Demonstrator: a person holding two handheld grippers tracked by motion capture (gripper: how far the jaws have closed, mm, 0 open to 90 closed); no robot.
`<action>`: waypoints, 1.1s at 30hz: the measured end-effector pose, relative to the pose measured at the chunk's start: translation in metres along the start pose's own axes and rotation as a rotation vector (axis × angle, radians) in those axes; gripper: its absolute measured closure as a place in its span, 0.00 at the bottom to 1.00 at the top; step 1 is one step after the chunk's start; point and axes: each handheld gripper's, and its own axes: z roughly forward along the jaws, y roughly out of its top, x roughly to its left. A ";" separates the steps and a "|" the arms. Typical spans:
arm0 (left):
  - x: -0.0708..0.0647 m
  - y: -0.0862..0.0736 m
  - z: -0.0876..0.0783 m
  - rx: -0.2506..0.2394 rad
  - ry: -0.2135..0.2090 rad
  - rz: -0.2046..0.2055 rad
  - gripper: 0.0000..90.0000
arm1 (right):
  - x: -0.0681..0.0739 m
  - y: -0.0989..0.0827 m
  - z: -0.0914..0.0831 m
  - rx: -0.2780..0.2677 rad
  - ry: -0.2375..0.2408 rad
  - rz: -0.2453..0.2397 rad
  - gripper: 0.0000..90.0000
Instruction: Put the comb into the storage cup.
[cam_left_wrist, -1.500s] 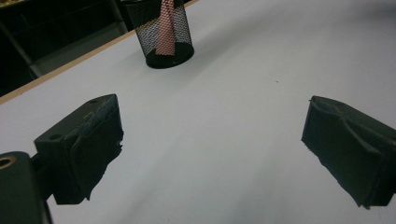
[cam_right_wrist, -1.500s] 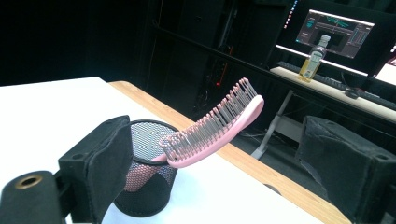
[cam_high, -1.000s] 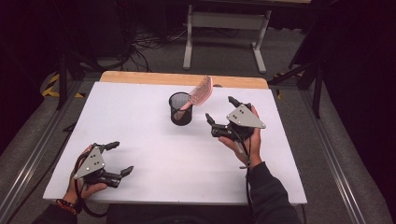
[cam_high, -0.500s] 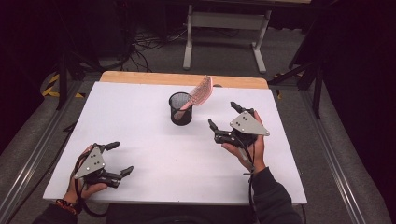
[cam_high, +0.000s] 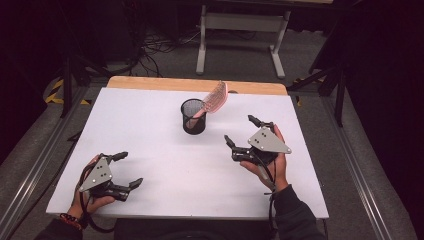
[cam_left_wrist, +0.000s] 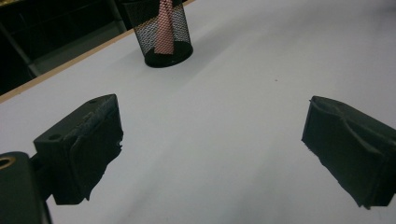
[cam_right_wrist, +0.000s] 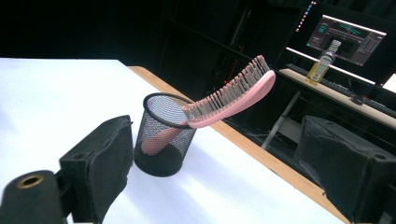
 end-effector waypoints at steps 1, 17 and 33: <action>0.000 0.000 0.000 0.000 0.000 0.000 0.06 | 0.000 -0.001 -0.001 -0.001 0.001 0.000 0.13; 0.001 0.001 0.000 -0.008 0.004 0.000 0.06 | 0.007 -0.012 -0.017 0.010 0.022 -0.036 0.12; 0.001 0.000 0.000 -0.010 0.008 -0.007 0.06 | 0.013 -0.039 -0.028 0.041 0.030 -0.079 0.11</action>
